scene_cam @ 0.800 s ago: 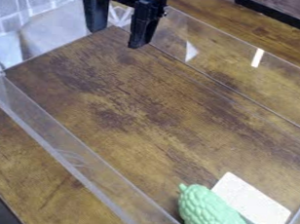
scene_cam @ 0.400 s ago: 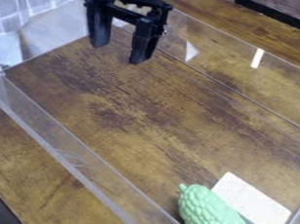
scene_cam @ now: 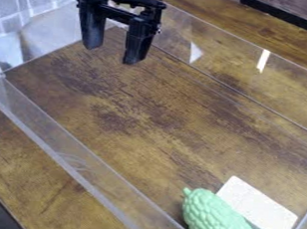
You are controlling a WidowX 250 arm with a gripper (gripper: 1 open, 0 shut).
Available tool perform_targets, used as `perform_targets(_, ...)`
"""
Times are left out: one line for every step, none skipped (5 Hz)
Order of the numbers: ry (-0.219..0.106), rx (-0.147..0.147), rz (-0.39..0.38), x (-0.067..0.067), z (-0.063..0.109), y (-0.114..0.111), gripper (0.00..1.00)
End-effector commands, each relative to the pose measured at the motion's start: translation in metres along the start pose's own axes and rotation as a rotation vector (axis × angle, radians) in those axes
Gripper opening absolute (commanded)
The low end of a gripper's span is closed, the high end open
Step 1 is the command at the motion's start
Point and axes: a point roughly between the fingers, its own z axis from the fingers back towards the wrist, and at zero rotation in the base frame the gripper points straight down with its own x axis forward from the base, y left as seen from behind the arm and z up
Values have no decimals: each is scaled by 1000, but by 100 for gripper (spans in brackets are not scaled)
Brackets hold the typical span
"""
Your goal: Remove the white object from inside the blue tray and put it on the table
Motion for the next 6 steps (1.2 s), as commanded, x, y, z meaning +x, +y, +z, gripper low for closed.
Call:
perform_targets(-95,-13,11,7,28,6,100)
perform_targets(-99,-8,1,12,31,12,100)
perform_targets(-103,-4,-11,14,30,17,100)
perform_targets(-99,-9,-14,18,26,17,100)
perform_targets(-102,-4,-33,20,24,18,100)
perform_targets(-106,-5,-43,22,24,19,100)
